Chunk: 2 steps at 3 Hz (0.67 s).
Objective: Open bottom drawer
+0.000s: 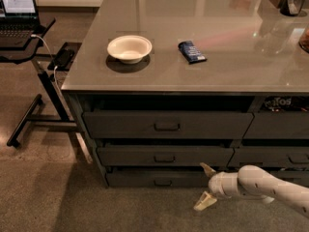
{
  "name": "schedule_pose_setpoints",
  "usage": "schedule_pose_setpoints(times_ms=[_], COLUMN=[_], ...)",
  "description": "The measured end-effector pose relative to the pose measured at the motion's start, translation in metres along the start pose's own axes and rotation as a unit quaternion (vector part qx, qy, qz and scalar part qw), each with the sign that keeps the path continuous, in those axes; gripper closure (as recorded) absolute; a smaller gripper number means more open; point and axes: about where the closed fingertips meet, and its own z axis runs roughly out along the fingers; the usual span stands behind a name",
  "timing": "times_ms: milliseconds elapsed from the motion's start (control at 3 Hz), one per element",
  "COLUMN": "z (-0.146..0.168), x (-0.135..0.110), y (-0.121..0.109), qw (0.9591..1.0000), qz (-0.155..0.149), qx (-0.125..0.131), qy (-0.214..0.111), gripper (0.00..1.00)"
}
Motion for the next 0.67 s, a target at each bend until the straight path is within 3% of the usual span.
schedule_pose_setpoints(times_ms=[333,667], z=[0.0358,0.0454], x=[0.0278,0.0289], y=[-0.009,-0.0068], qw=[0.9998,0.9999], qz=[0.007,0.009], qx=[0.0,-0.005], qy=[-0.019,-0.013], gripper=[0.0,0.0])
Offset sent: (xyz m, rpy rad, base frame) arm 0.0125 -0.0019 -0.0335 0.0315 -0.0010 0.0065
